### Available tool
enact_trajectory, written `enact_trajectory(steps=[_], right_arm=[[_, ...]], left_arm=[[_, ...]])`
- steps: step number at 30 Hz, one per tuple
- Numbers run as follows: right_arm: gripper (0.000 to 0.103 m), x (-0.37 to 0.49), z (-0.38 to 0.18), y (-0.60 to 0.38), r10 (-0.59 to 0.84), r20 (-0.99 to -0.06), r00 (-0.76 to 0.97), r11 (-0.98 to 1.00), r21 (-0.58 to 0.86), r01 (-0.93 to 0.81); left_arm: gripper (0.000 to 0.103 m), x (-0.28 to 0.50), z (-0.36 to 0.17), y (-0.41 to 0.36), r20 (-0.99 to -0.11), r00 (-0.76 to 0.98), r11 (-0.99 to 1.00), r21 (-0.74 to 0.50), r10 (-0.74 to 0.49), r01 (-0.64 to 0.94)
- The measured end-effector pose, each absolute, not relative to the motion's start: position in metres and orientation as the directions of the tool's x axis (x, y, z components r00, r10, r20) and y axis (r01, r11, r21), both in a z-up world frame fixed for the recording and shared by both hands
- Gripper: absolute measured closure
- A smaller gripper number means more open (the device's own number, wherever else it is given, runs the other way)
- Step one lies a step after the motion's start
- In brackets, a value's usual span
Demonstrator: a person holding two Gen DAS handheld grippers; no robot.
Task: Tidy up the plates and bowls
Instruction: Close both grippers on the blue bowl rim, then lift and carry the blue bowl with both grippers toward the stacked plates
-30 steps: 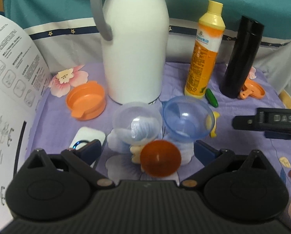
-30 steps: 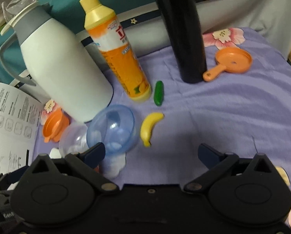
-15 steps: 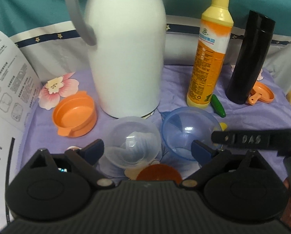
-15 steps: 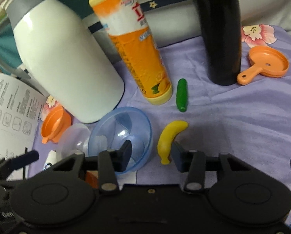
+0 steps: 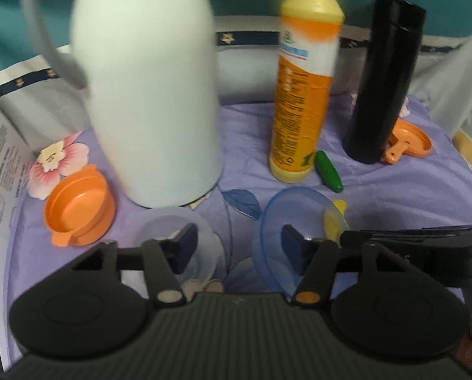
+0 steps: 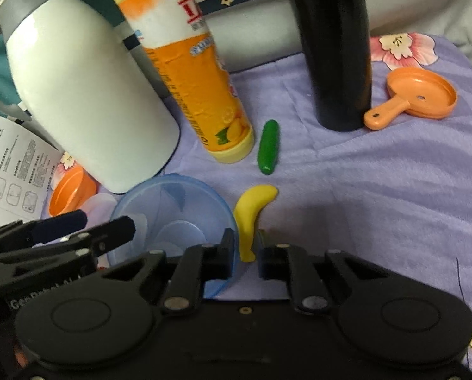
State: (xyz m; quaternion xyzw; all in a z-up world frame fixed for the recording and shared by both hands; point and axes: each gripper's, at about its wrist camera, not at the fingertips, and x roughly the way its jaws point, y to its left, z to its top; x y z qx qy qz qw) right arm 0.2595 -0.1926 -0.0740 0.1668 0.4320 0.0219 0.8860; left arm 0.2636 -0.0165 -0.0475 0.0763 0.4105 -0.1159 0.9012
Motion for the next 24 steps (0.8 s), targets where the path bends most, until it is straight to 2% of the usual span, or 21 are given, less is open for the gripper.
enact_trajectory(steps=[2, 7, 8, 9, 12, 24], right_arm=[[0.088, 0.259, -0.077, -0.195, 0.186, -0.760, 0.623, 0.940, 0.322, 0.112], [0.088, 0.256, -0.081, -0.201, 0.204, -0.756, 0.622, 0.928, 0.351, 0.123], [0.088, 0.255, -0.081, -0.201, 0.206, -0.755, 0.622, 0.926, 0.355, 0.124], [0.088, 0.255, -0.081, -0.202, 0.207, -0.753, 0.625, 0.924, 0.360, 0.127], [0.088, 0.253, -0.082, -0.204, 0.238, -0.745, 0.623, 0.908, 0.398, 0.128], [0.088, 0.242, -0.064, -0.201, 0.229, -0.717, 0.659, 0.907, 0.402, 0.123]], left_arm=[[0.058, 0.262, -0.049, -0.021, -0.761, 0.630, 0.957, 0.044, -0.154, 0.286], [0.058, 0.255, -0.050, -0.032, -0.760, 0.631, 0.943, 0.075, -0.157, 0.325], [0.062, 0.255, -0.051, -0.035, -0.764, 0.624, 0.939, 0.077, -0.161, 0.336], [0.074, 0.254, -0.053, -0.039, -0.772, 0.615, 0.934, 0.082, -0.162, 0.348], [0.085, 0.256, -0.059, -0.043, -0.790, 0.590, 0.932, 0.068, -0.168, 0.356], [0.086, 0.253, -0.060, -0.040, -0.807, 0.569, 0.946, 0.041, -0.158, 0.322]])
